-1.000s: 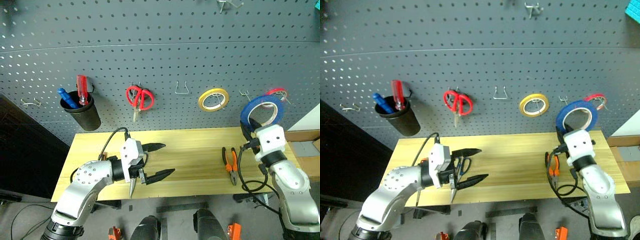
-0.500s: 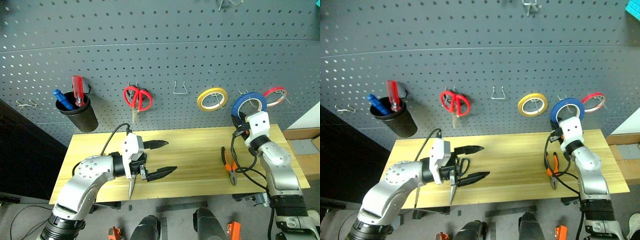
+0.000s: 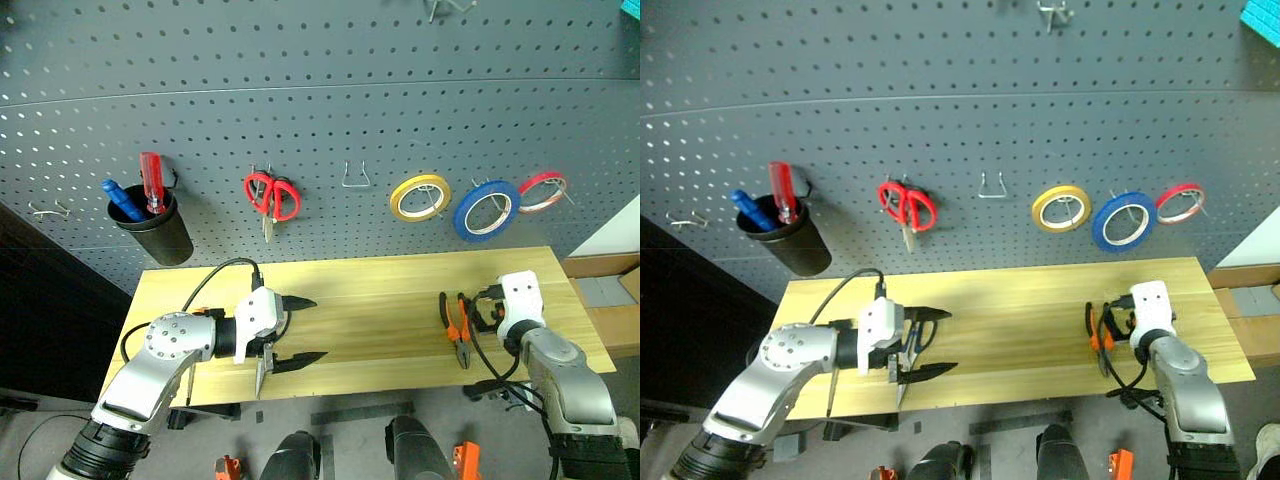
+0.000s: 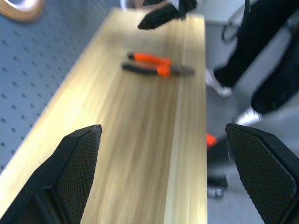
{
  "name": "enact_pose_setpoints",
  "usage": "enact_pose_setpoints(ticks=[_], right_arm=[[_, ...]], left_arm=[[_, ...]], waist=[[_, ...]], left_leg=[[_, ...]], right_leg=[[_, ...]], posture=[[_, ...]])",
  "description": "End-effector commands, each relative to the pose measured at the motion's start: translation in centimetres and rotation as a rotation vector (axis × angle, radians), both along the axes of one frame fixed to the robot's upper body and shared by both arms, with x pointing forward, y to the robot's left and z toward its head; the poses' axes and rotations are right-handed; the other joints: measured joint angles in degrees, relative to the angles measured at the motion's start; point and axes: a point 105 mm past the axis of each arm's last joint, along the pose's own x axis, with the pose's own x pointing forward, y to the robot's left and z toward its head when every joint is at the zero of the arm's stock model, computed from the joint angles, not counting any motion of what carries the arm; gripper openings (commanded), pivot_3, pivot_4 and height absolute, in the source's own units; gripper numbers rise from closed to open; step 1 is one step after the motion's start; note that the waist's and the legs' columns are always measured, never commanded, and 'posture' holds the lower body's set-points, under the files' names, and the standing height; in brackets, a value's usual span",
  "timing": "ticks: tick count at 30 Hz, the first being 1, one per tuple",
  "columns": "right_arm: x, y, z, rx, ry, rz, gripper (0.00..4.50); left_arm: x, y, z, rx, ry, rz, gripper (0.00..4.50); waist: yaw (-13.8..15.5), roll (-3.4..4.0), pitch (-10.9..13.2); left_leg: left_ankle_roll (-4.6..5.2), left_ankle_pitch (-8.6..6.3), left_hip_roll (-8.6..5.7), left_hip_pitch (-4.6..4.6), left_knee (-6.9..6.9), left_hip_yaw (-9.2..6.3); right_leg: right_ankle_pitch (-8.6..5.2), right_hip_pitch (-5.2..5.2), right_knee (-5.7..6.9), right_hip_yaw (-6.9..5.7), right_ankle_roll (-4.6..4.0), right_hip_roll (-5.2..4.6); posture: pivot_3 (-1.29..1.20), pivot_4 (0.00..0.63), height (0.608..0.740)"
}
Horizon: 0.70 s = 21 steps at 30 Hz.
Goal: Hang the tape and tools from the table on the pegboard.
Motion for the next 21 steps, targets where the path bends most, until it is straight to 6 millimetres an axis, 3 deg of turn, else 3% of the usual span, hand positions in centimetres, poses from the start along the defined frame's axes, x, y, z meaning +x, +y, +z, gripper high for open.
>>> enact_pose_setpoints(ticks=[1,8,15,21], right_arm=[[0.2,0.5,-0.3,0.022,0.096,-0.022,4.48],[0.3,1.9,-2.2,0.064,0.232,-0.047,4.48],[1.0,3.3,-3.6,0.087,0.262,-0.025,4.48],[1.7,3.3,-4.8,0.04,0.274,-0.011,4.48]], left_arm=[[-0.1,-0.4,0.4,0.006,-0.039,-0.04,4.5],[-0.4,-0.6,0.5,0.007,-0.03,-0.055,4.5],[-0.5,-0.7,0.6,-0.002,-0.025,-0.048,4.5],[-0.4,-0.8,0.7,-0.01,-0.029,-0.037,4.5]], waist=[[-0.02,0.0,0.0],[-0.44,0.0,0.0],[-0.87,0.0,0.0],[-1.0,0.0,0.0]], left_leg=[[0.02,-0.01,0.07,0.0,0.0,0.03],[0.01,-0.01,0.24,-0.02,-0.05,0.05],[0.01,-0.02,0.23,-0.03,-0.02,0.09],[-0.02,0.0,0.24,-0.03,-0.02,0.12]], right_leg=[[0.03,0.0,-0.02,0.0,-0.02,0.06],[0.07,-0.09,0.0,-0.01,-0.09,0.24],[0.08,-0.12,0.03,0.04,-0.09,0.23],[0.09,-0.19,0.07,0.06,-0.1,0.25]], posture=[[-0.13,0.217,0.74],[-0.12,0.215,0.74],[-0.11,0.211,0.74],[-0.1,0.207,0.74]])
